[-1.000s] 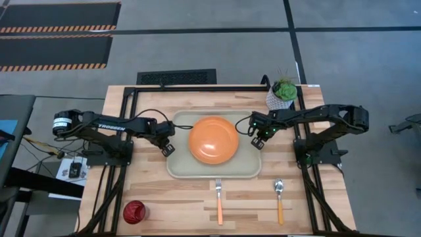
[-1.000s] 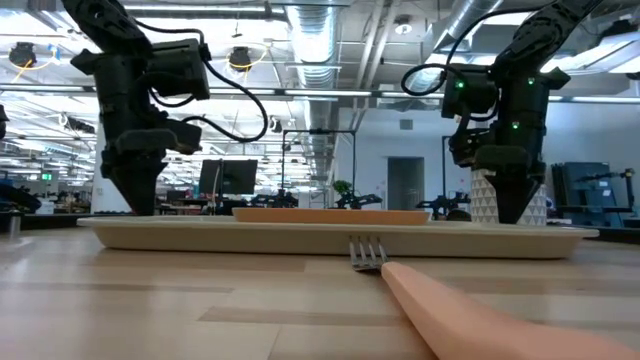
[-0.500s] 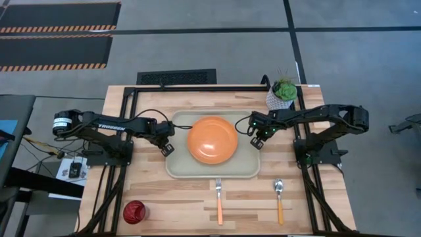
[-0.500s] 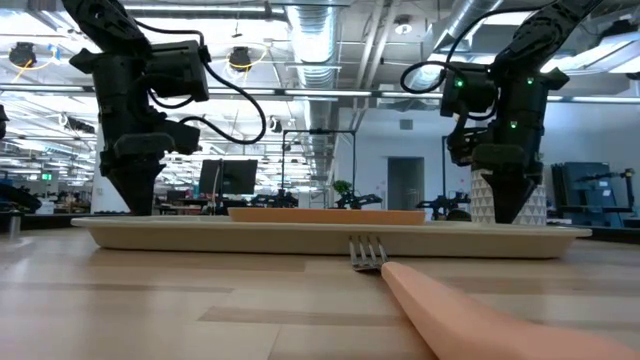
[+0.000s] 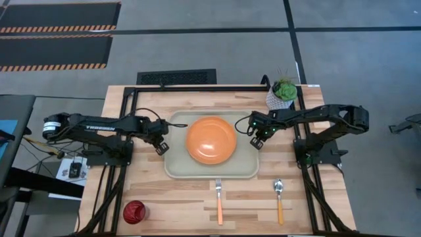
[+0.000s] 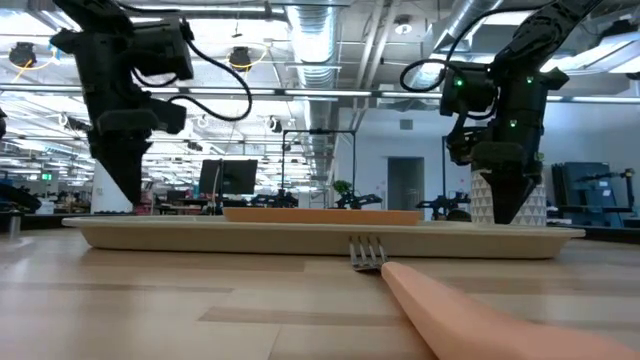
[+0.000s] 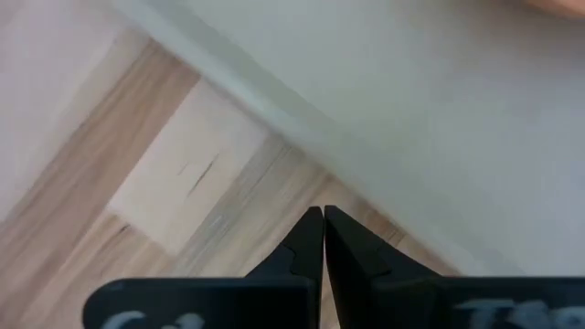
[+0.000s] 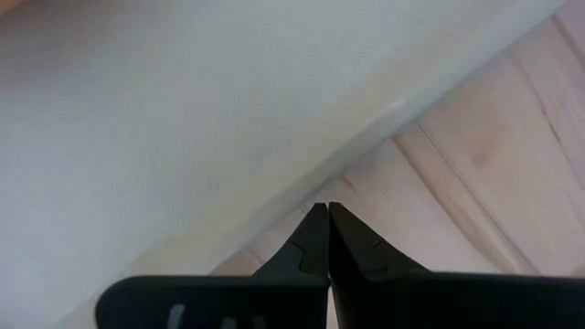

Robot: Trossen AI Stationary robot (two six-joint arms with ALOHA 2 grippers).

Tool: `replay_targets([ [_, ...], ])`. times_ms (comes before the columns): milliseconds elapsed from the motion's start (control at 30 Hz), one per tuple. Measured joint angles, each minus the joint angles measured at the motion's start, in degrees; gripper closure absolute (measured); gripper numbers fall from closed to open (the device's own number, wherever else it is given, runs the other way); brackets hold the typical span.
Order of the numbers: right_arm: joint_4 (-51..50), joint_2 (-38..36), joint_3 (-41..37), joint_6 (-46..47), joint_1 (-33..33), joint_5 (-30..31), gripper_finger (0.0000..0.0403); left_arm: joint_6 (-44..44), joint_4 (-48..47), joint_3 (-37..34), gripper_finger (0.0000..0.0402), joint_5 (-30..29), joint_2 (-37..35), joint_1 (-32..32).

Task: Pick and place plate/cup/fork/spoon on tray
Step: Adjust the gray serving tray, then put the red cup to the top right of the orange plate on the gray serving tray

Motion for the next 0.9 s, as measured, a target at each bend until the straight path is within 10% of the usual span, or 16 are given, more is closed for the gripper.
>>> replay_targets([
  [467, -7.9, -12.7, -0.2, -0.7, 1.2, 8.2, 0.0397, 9.5, -0.2, 0.5, 0.0401, 3.9, -11.2, -1.8],
  [900, 39.1, -26.2, -17.9, -10.1, 11.0, 8.1, 0.0398, 1.2, -0.6, 8.9, 0.0401, 3.9, -8.7, -27.8],
])
